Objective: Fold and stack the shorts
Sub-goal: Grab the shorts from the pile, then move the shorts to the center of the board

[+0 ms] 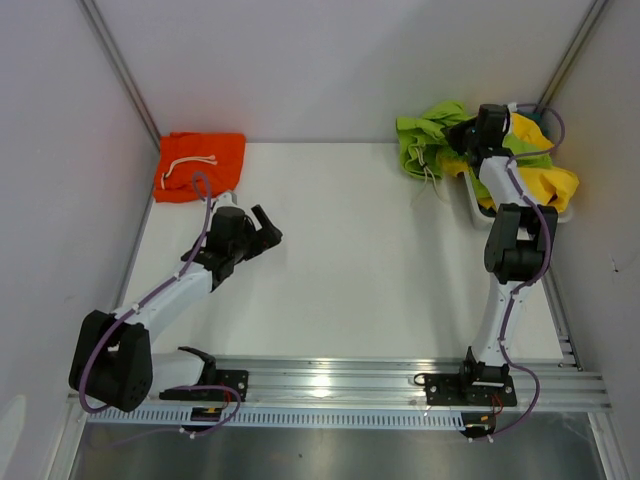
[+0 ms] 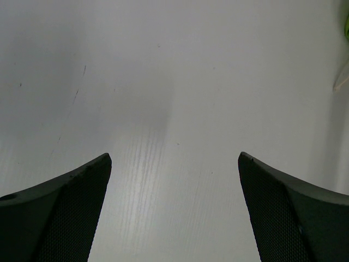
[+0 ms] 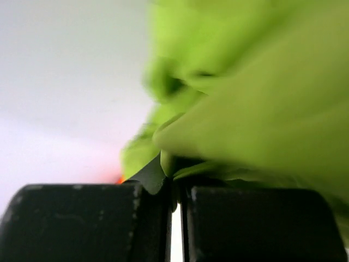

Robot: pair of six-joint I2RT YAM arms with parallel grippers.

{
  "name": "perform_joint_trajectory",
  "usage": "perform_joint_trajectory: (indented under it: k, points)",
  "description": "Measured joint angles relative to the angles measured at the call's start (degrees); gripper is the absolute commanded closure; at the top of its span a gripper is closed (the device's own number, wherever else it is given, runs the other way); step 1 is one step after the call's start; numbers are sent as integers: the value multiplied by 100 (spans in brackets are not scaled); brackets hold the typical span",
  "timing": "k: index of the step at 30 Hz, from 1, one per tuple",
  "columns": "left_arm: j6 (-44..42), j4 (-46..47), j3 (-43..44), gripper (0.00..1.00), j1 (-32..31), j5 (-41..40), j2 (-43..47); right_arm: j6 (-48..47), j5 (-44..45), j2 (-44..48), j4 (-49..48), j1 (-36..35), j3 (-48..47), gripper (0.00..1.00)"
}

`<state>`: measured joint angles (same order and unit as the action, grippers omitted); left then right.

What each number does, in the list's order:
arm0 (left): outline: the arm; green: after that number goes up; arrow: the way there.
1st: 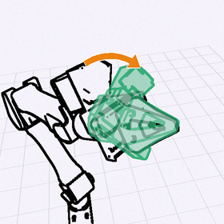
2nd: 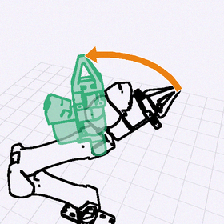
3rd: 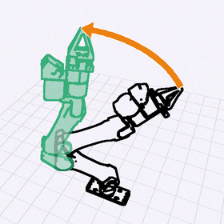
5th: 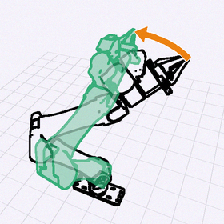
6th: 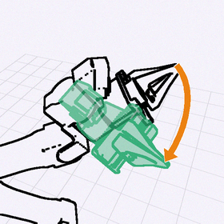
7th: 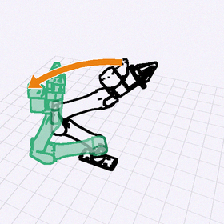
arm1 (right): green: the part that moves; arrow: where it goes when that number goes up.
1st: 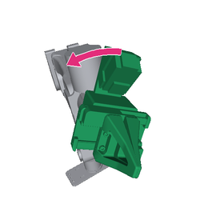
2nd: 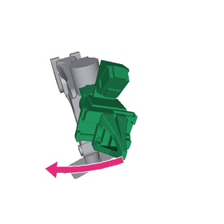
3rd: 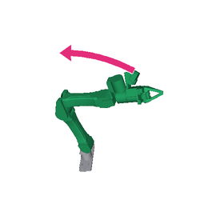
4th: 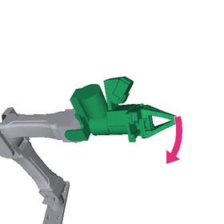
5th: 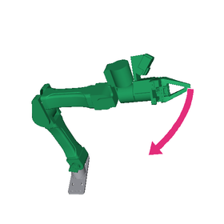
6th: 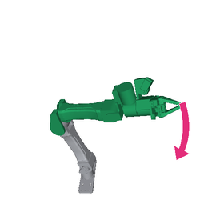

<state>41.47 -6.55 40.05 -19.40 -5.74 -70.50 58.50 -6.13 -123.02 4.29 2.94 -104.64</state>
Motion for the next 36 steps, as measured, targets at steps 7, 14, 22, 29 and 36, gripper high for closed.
perform_joint_trajectory:
  k: [7,14,22,29,36]
  points:
    - [-13,-4,0,1,-70,-17,0,-398,-846,33,-267,-83,-1014,100]
    - [-59,-52,0,1,-153,-192,179,-1104,-1637,605,389,-590,-1980,100]
    - [7,-164,-42,1,-273,-337,1178,-1766,-1703,3008,785,-1794,-1460,100]
    - [155,-973,-42,1,-461,-562,2756,-2015,-1250,4854,835,-2695,-518,100]
    - [284,-1777,188,1,-470,-979,4559,-2122,-295,5875,951,-4105,1294,100]
